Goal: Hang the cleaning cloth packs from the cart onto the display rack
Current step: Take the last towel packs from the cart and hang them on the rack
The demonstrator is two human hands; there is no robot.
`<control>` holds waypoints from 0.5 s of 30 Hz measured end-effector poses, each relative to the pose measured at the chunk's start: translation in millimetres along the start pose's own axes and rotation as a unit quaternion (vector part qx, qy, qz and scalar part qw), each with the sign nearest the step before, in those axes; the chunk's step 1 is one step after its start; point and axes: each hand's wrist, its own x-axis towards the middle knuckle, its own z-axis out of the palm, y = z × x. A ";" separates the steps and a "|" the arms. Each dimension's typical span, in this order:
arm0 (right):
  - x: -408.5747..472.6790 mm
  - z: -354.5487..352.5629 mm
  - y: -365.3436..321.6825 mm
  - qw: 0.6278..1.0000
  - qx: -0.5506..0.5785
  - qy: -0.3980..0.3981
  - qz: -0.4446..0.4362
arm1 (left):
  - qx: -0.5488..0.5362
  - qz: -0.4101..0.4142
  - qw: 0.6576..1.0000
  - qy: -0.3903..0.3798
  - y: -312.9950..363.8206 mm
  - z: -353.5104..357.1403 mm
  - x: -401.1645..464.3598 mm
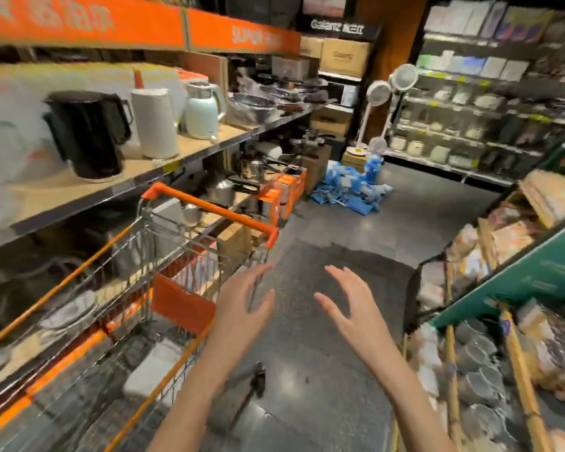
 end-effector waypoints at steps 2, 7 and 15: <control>34.0 36.3 -21.7 0.999 0.010 -0.026 -0.021 | 0.018 -0.022 0.999 0.038 -28.5 -35.0 16.4; 94.9 130.7 -65.4 0.992 0.055 -0.096 -0.068 | 0.066 -0.082 0.989 0.107 -104.1 -113.6 31.7; 149.6 264.9 -77.3 0.958 0.011 -0.253 -0.132 | 0.114 -0.224 0.957 0.145 -224.4 -155.7 2.0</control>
